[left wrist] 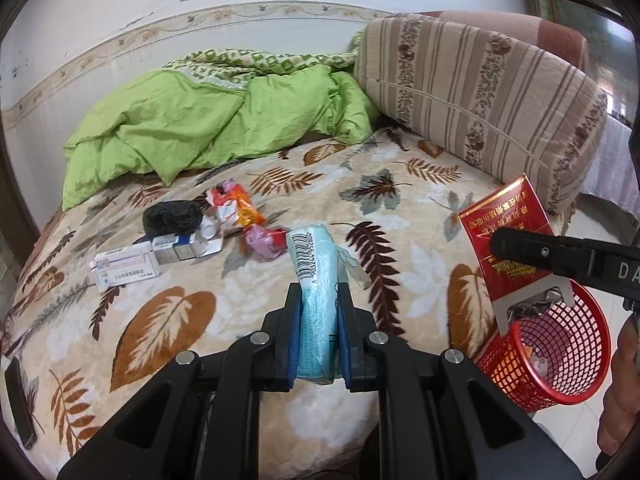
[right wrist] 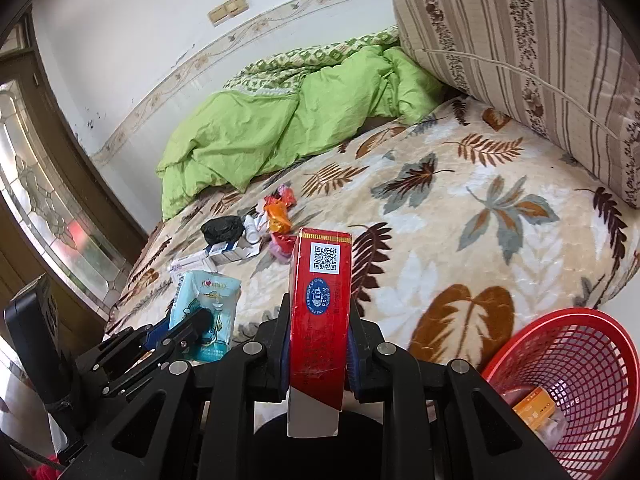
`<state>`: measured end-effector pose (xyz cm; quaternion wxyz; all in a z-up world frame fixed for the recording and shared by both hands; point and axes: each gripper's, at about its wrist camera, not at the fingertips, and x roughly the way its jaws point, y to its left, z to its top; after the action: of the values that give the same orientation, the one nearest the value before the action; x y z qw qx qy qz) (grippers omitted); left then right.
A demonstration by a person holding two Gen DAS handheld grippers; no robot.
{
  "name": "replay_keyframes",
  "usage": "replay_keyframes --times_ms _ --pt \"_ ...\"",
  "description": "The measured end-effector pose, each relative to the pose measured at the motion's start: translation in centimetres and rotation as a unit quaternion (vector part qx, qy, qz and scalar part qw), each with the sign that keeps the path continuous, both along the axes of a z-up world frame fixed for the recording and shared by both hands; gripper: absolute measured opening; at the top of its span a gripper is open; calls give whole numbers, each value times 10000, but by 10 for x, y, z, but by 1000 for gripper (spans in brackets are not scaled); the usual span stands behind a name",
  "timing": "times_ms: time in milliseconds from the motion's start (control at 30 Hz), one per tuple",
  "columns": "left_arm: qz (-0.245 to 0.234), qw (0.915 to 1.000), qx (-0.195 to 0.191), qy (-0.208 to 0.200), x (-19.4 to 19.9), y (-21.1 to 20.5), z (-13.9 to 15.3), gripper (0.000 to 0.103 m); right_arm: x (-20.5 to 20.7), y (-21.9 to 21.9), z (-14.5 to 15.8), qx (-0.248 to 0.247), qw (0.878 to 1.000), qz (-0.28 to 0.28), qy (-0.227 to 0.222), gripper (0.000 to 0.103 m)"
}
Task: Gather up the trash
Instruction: 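Lift both held items and carry them toward the red basket, then open both tools over the red basket to drop the packet and box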
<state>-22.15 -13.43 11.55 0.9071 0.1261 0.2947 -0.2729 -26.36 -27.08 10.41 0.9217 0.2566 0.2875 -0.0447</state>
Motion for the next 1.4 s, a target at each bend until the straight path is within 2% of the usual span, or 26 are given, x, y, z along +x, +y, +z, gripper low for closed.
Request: replay_keyframes --times_ms 400,700,900,1067,1267,1333,1400 --pt "-496 9986 187 -53 -16 -48 9 15 -36 -38 -2 36 9993 -380 3 23" --pt "-1107 9932 308 169 -30 -94 5 15 -76 -76 -15 198 9954 -915 227 23" --pt "-1702 9830 152 667 -47 -127 3 15 -119 -107 -26 262 9876 -1460 517 23" --pt "-2178 9706 143 1018 -63 -154 -3 15 -152 -126 -34 355 9795 -1854 701 23" --pt "-2632 9547 217 1370 -78 -179 -13 16 -160 -135 -39 457 9755 -1988 821 23" --pt "-2693 9528 288 1374 -82 -183 -15 32 -160 -137 -39 451 9745 -2016 880 26" --pt "-2667 9544 248 1320 -81 -180 -14 38 -160 -138 -37 421 9737 -2034 930 42"
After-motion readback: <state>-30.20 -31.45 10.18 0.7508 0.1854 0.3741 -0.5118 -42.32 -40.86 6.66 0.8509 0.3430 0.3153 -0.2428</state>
